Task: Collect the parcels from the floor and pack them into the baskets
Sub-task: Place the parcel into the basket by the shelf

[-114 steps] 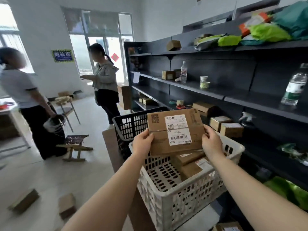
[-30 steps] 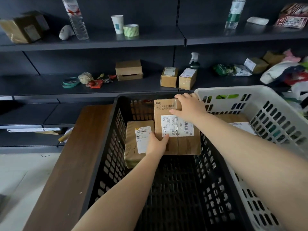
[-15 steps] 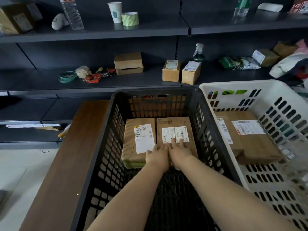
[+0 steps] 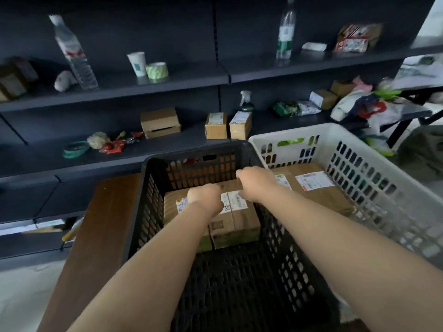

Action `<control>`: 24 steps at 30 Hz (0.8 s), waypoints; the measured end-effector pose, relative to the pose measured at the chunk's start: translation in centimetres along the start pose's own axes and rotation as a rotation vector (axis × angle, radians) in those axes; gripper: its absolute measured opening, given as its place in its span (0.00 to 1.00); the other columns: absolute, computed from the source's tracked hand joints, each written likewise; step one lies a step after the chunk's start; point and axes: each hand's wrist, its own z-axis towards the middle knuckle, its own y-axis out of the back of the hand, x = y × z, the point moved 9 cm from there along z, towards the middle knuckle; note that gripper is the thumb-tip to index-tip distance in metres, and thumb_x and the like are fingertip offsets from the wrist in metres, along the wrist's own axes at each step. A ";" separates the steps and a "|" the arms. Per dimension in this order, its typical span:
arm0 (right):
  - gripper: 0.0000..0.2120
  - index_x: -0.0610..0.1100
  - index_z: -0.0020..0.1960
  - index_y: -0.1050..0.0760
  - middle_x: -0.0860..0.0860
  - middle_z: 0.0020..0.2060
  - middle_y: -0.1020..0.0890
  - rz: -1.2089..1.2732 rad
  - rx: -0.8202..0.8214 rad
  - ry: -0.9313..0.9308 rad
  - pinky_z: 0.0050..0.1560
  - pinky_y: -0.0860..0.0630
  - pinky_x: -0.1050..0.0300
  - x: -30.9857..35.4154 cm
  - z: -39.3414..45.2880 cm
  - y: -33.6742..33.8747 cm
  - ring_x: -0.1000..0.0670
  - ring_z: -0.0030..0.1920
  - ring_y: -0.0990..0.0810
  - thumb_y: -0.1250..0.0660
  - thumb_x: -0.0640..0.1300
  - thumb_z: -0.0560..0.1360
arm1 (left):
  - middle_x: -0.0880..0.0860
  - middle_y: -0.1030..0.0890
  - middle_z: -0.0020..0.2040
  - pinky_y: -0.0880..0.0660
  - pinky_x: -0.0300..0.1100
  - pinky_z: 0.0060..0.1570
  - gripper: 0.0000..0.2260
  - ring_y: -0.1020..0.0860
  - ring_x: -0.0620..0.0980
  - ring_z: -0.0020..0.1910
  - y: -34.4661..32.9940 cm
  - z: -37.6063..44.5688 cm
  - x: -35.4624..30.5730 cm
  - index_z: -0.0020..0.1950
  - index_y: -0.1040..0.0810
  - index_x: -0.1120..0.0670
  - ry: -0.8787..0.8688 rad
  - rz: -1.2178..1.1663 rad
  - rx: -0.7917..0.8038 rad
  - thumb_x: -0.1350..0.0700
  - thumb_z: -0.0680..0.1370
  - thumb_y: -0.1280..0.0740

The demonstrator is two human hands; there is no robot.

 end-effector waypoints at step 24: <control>0.14 0.45 0.56 0.30 0.47 0.53 0.23 -0.272 -0.060 -0.479 0.43 0.35 0.52 -46.2 -34.6 3.4 0.43 0.55 0.25 0.36 0.51 0.73 | 0.53 0.24 0.48 0.31 0.45 0.39 0.10 0.24 0.55 0.46 7.8 -8.7 -54.6 0.55 0.26 0.55 -0.561 0.048 -0.157 0.53 0.76 0.39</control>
